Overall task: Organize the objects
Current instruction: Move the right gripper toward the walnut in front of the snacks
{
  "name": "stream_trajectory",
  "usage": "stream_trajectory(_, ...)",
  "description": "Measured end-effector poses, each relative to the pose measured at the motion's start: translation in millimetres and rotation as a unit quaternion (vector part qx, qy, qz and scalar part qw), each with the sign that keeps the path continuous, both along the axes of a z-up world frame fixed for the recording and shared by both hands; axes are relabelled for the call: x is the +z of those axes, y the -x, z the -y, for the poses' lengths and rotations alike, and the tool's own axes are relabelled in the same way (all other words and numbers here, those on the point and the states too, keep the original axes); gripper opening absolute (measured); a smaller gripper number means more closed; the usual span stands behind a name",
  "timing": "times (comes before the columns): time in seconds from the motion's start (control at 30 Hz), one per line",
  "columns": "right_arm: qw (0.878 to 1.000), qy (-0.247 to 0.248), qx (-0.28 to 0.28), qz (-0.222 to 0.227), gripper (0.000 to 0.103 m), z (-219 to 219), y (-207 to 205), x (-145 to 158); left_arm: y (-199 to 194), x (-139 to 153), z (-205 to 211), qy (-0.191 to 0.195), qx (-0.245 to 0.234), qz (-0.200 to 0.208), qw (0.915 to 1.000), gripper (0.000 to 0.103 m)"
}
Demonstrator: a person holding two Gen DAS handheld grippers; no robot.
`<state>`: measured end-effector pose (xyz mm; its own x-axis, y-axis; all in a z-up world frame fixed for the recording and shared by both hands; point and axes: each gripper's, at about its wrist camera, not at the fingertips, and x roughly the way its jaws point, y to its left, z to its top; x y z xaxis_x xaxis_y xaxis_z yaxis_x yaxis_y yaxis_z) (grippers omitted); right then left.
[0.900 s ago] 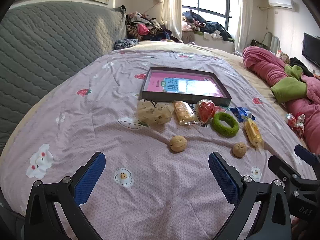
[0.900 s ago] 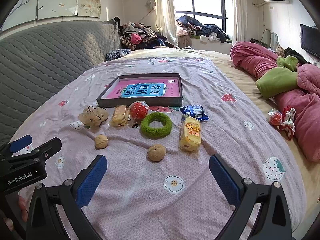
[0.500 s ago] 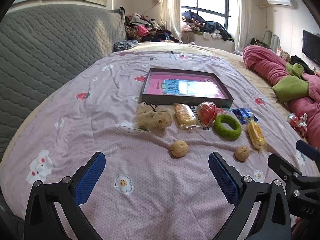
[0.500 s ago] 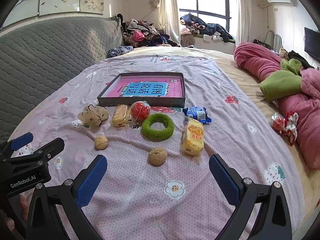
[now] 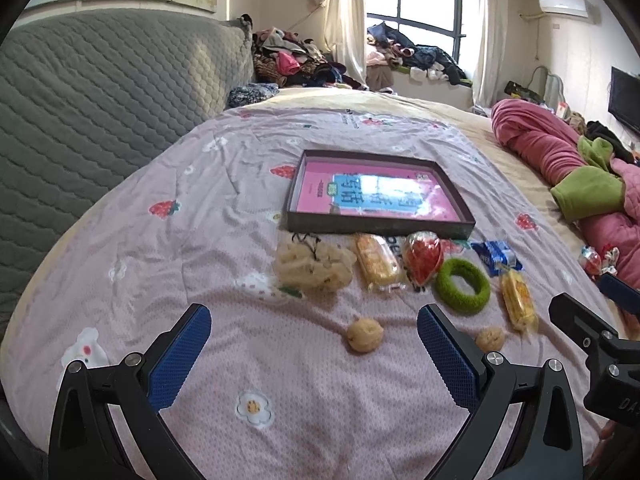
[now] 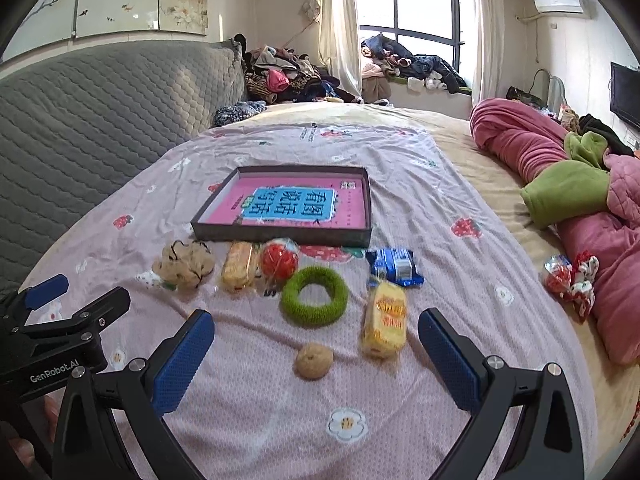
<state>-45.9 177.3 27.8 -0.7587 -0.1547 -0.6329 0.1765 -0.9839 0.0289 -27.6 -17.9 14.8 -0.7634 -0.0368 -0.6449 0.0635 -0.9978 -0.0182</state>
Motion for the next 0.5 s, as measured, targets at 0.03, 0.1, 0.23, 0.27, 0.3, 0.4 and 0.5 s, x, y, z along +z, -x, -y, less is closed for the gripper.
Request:
stream_trajectory(0.03,1.000,0.001,0.002,-0.001,0.103,0.6,2.2,2.4,2.1,2.6,0.2,0.002,0.000,-0.002,1.0000,0.103)
stream_trajectory(0.1,1.000,0.001,0.003,-0.003,0.103,1.5,6.5,7.1,6.6,9.0,0.1,0.005,0.000,-0.009,0.9999,0.103)
stream_trajectory(0.23,1.000,0.003,0.000,-0.006,0.103,1.9,17.8,14.7,17.0,17.6,-1.3,0.003,-0.003,-0.017,0.9999,0.103)
stream_trajectory(0.27,1.000,0.004,0.000,-0.004,0.103,1.9,22.3,16.2,20.6,19.3,-1.5,0.002,-0.004,-0.018,0.9998,0.103)
stream_trajectory(0.3,1.000,0.004,0.000,-0.003,0.103,1.6,25.4,16.6,26.0,20.4,-1.7,0.002,-0.006,-0.017,0.9998,0.103)
stream_trajectory(0.4,1.000,0.001,0.000,-0.001,0.103,1.2,35.0,18.3,39.1,21.4,-2.5,-0.001,-0.015,-0.017,0.9998,0.103)
stream_trajectory(0.5,1.000,-0.004,0.001,0.008,0.103,1.0,40.4,12.6,49.0,16.7,-3.3,0.000,-0.021,-0.015,0.9997,0.103)
